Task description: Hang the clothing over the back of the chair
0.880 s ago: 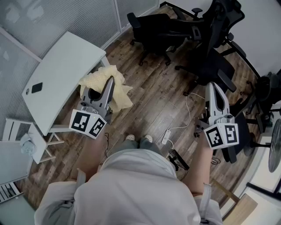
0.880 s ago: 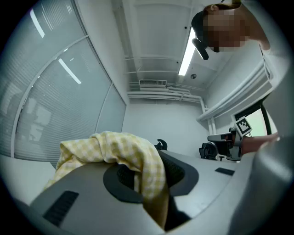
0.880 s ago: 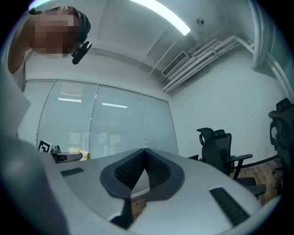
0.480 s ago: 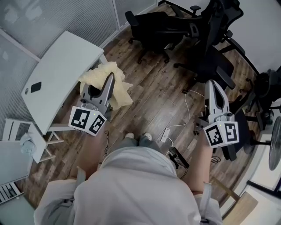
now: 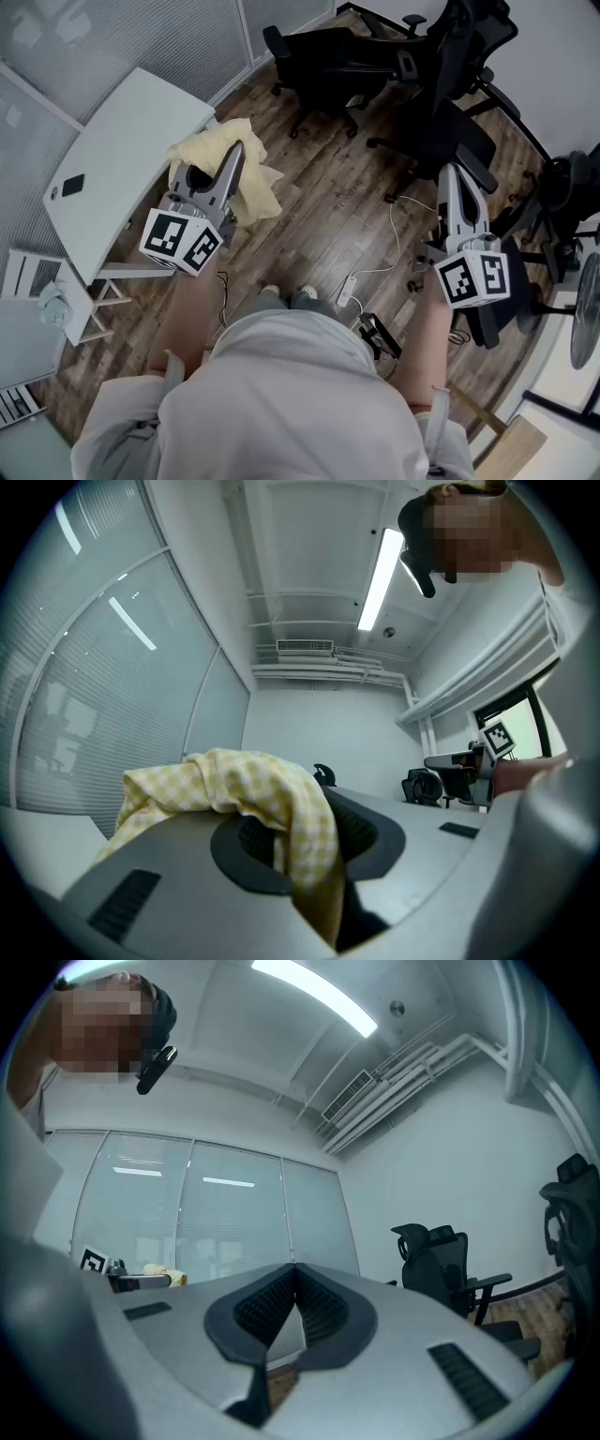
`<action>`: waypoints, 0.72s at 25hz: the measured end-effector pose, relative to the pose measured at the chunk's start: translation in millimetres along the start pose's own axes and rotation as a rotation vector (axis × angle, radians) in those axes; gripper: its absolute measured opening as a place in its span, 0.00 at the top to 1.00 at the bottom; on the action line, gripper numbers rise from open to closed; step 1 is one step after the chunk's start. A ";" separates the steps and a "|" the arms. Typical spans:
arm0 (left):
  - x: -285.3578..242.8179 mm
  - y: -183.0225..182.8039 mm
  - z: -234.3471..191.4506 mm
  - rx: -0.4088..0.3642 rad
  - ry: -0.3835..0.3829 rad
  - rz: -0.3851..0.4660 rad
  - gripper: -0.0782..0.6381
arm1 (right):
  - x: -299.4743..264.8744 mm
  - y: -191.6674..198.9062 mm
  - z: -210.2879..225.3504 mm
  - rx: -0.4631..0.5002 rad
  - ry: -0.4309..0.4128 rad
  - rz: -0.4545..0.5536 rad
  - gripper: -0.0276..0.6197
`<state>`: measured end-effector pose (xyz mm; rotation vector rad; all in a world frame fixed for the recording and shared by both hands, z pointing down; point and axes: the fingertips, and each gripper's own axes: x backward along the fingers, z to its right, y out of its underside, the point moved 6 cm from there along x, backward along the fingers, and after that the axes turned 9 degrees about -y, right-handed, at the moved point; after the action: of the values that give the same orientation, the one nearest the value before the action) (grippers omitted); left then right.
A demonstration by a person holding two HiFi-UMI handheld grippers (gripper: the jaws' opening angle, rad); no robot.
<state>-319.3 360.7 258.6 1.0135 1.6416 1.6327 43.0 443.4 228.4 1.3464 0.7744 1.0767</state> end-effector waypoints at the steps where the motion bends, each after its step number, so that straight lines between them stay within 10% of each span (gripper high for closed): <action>1: -2.5 -2.1 1.1 -0.004 0.000 0.001 0.76 | -0.6 -0.6 2.7 -0.003 -0.003 0.000 0.92; 18: -45.9 3.7 15.9 -0.004 0.038 -0.019 0.76 | -22.5 10.6 30.1 -0.040 -0.032 -0.034 0.92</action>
<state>-281.3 330.2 257.0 0.9675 1.6673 1.6511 61.2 410.5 239.0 1.3096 0.7462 1.0371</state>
